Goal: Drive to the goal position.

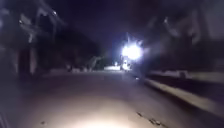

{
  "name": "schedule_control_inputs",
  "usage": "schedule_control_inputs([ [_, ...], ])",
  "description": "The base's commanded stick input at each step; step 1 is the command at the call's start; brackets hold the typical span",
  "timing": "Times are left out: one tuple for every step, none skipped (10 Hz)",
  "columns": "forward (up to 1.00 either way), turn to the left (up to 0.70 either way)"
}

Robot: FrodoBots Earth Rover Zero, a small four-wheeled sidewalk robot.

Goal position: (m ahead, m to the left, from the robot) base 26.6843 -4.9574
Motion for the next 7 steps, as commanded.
schedule_control_inputs([
  [0.7, 0.0],
  [0.7, 0.0],
  [0.7, 0.0],
  [0.7, 0.0],
  [0.7, 0.0],
  [0.7, 0.0],
  [0.7, 0.0],
])
